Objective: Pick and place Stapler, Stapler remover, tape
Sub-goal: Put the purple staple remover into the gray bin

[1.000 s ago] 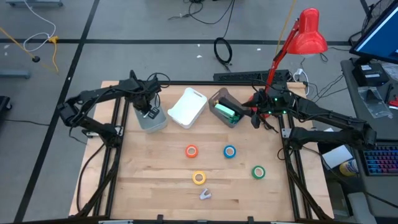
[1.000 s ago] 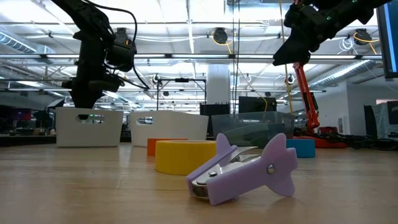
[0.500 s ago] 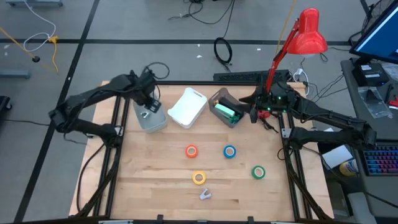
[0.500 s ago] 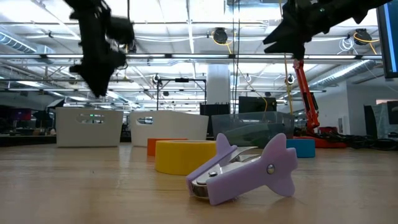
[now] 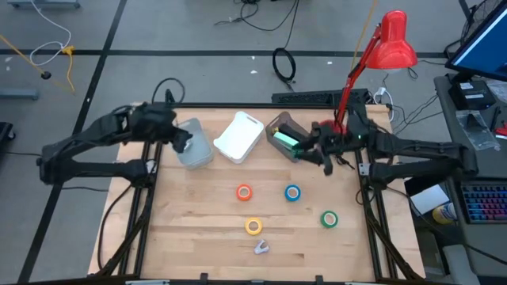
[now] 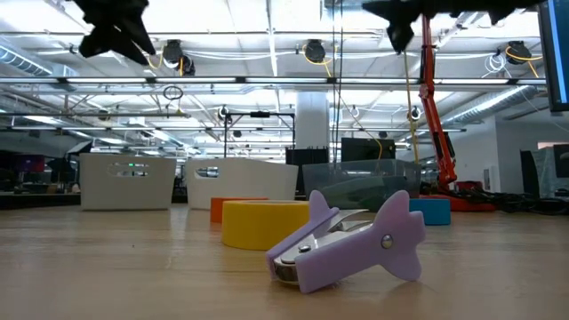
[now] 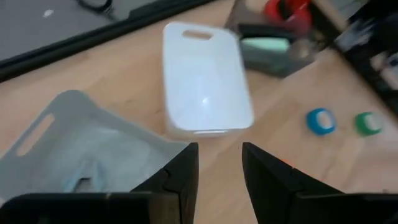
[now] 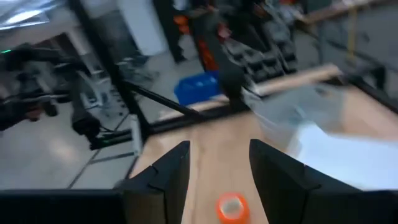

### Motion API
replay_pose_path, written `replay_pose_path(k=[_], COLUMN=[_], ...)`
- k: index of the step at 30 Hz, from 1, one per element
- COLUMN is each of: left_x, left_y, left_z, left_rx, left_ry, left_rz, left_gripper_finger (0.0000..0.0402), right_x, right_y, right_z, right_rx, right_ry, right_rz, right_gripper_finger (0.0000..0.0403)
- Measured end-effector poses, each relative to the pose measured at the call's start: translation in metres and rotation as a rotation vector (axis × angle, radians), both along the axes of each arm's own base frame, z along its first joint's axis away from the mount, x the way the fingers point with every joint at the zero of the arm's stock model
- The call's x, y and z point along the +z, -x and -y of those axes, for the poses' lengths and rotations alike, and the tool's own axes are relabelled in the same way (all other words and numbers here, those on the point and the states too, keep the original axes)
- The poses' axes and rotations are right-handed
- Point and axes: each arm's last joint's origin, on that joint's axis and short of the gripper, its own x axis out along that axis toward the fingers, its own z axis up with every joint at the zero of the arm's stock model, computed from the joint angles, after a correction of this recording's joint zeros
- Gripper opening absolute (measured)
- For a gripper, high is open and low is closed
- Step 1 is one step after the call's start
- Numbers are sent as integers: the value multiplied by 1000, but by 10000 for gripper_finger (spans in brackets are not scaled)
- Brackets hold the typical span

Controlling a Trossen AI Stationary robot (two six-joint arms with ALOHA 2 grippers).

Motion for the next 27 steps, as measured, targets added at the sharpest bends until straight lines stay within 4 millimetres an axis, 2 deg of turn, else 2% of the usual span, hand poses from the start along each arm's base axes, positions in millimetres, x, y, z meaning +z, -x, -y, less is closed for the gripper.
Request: replay_pose_path(k=[5, 10, 13, 27], left_x=[-10, -24, -30, -56], left_y=[8, 3, 0, -3], left_z=[18, 32, 39, 74], left_rx=[-38, -127, -171, -355], left_ry=[-18, -55, -84, -144], left_rz=[111, 166, 198, 211], left_gripper_finger=[127, 127, 127, 127], right_x=[-2, -11, -8, -10], right_y=[-14, -24, -33, -88], right_z=[-33, -63, -81, -153], right_rx=[22, 19, 34, 211], right_ry=[67, 105, 133, 279], right_rz=[30, -32, -58, -428], right_gripper_finger=[157, 157, 157, 157])
